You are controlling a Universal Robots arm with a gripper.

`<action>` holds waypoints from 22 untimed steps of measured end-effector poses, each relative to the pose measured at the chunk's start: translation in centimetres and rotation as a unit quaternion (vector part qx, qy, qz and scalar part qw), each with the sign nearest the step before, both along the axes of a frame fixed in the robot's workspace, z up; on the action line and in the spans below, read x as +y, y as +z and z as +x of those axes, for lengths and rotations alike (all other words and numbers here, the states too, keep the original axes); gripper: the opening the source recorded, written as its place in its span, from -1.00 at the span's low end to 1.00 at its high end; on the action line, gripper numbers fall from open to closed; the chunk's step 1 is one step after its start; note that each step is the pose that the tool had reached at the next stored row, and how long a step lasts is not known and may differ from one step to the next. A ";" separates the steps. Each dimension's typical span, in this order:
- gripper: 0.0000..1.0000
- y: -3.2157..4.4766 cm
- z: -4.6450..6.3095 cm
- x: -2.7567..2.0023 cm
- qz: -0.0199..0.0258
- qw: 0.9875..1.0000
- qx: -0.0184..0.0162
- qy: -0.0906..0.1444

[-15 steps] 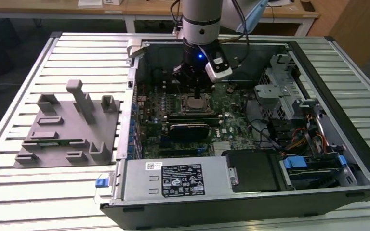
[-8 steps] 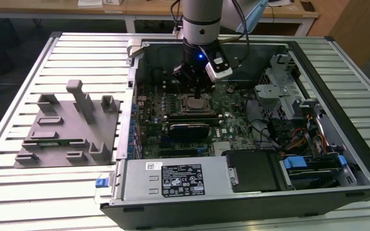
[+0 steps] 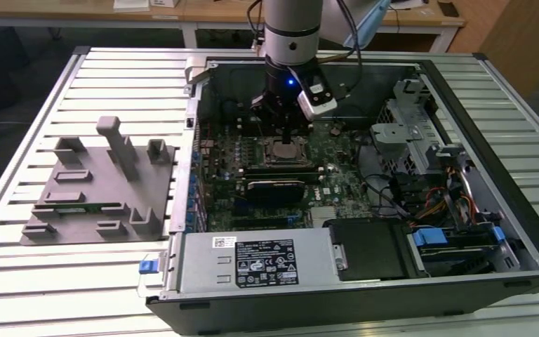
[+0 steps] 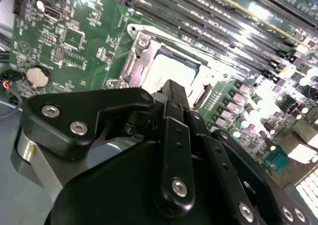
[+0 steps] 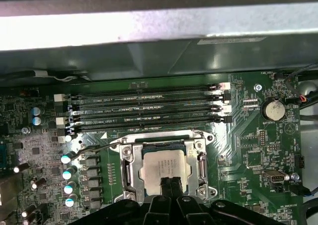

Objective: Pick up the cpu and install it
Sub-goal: 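Install the first cpu locking lever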

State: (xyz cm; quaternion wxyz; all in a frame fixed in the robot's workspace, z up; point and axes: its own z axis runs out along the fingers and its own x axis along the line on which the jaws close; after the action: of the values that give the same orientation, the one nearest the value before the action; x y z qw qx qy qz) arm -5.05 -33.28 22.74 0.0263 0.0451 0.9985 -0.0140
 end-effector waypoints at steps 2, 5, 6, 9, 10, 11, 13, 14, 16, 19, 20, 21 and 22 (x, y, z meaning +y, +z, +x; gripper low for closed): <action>-0.79 0.00 -0.4 0.00 0.000 1.000 0.000 0.000; -0.79 0.00 -1.2 0.00 0.000 1.000 0.000 0.000; -0.79 0.00 -1.5 0.00 0.000 1.000 0.000 0.000; -0.79 0.00 -2.3 0.00 0.000 1.000 -0.001 0.000; -0.79 0.00 -2.6 0.00 0.000 1.000 -0.001 0.000; -0.79 0.00 -2.9 0.00 0.000 1.000 -0.001 0.000; -0.79 0.00 -3.4 0.00 0.000 1.000 -0.001 0.000; -0.79 0.00 -3.6 0.00 0.000 1.000 -0.001 0.000; -0.79 0.00 -4.0 0.00 0.000 1.000 -0.001 0.000; -0.79 0.00 -4.5 0.00 0.000 1.000 -0.001 0.000; -0.79 0.00 -4.6 0.00 0.000 1.000 -0.001 0.000; -0.79 0.00 -4.7 0.00 0.000 1.000 -0.001 0.000; -0.79 0.02 -4.7 0.00 0.000 1.000 -0.001 0.000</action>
State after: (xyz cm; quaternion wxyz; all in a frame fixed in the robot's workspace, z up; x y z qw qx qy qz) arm -9.75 -33.28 22.76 0.0275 0.0451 0.9985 -0.0140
